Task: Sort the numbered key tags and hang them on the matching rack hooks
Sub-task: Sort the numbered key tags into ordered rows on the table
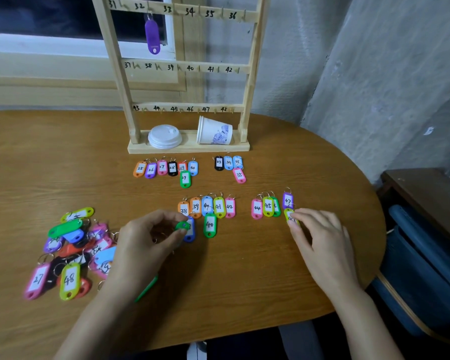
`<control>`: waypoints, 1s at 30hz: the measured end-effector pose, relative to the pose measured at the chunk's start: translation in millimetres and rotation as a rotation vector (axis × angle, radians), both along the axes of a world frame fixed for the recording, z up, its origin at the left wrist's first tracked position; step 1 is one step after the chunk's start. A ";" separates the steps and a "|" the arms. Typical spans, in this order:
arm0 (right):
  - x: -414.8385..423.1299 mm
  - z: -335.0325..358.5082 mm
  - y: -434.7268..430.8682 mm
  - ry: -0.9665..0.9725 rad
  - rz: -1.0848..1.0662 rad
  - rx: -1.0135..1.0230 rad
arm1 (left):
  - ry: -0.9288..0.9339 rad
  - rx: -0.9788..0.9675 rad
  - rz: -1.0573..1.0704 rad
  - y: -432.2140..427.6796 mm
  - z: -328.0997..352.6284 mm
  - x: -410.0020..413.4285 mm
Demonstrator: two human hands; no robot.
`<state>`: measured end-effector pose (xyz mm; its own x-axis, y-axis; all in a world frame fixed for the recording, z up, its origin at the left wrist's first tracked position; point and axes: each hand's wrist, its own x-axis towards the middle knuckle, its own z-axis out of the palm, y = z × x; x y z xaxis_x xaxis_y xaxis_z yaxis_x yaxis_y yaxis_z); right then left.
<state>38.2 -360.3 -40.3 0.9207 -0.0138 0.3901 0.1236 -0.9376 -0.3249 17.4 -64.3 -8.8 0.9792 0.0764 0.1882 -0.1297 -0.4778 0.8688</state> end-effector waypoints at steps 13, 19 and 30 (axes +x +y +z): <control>1.0 5.4 13.4 0.111 0.032 -0.102 | 0.015 -0.021 0.032 7.2 0.8 -1.2; -1.3 21.2 59.2 0.035 0.238 0.173 | 0.117 -0.380 0.039 5.8 7.6 -1.4; -14.4 23.0 156.3 0.219 0.496 0.676 | 0.112 -0.455 0.010 18.9 12.1 -11.4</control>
<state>23.8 -204.0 -17.3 0.9351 0.2443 0.2567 0.3370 -0.3889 -0.8574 5.9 -45.4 3.3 0.9903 0.1366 0.0267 -0.0206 -0.0460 0.9987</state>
